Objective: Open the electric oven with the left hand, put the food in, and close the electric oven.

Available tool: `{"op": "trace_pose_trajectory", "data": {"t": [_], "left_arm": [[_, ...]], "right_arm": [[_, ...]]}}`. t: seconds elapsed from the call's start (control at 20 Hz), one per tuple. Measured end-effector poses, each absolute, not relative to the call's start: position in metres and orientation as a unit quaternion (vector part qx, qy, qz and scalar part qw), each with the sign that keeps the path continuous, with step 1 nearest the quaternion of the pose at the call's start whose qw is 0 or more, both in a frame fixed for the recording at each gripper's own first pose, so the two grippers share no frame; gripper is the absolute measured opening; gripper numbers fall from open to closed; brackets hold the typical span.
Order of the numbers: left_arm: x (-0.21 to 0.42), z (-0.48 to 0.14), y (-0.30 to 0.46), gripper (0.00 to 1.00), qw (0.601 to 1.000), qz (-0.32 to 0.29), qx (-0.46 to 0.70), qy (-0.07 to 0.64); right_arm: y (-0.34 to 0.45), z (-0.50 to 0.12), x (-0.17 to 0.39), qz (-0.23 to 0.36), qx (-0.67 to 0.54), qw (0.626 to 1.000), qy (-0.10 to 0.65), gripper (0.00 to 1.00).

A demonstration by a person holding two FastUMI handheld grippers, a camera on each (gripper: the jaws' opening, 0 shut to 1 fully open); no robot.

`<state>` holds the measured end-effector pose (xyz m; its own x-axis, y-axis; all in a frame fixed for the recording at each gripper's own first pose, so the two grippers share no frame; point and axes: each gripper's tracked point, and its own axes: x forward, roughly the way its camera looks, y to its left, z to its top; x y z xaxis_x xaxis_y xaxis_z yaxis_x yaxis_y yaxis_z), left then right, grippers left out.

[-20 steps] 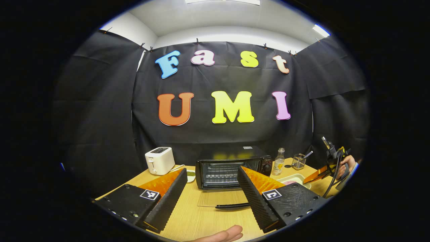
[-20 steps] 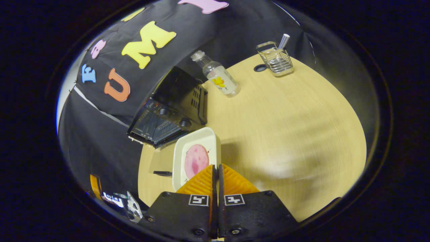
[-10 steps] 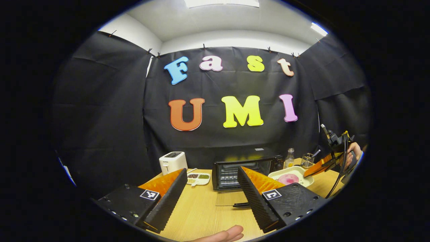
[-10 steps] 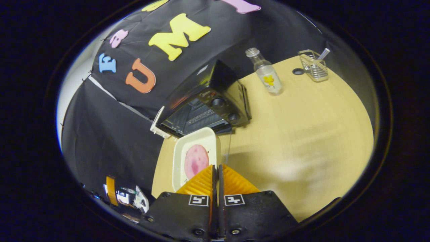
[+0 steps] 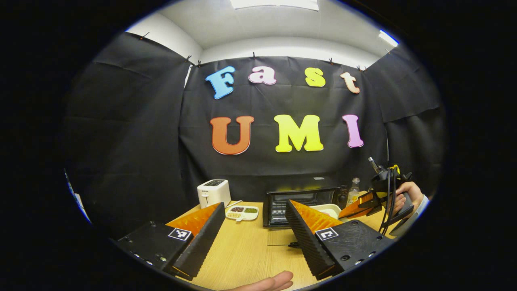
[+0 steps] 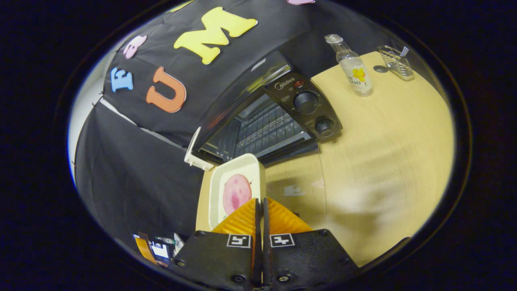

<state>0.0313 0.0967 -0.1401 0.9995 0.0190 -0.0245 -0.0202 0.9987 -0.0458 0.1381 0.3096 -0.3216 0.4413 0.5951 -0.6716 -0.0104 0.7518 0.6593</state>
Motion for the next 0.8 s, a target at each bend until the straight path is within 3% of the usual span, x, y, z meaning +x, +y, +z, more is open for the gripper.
{"op": "trace_pose_trajectory", "data": {"t": [0.4,0.5,0.8], "left_arm": [[0.043,-0.160,0.099,0.95,0.999,0.007,-0.028,0.017],[0.046,-0.165,0.100,0.95,0.999,0.006,-0.028,0.018],[0.057,-0.184,0.106,0.95,0.999,0.019,-0.025,0.039]], "right_arm": [[0.355,-0.344,0.214,0.108,0.325,0.848,0.404,0.02],[0.362,-0.354,0.232,0.090,0.312,0.863,0.386,0.05],[0.367,-0.369,0.272,0.050,0.331,0.880,0.338,0.02]]}}
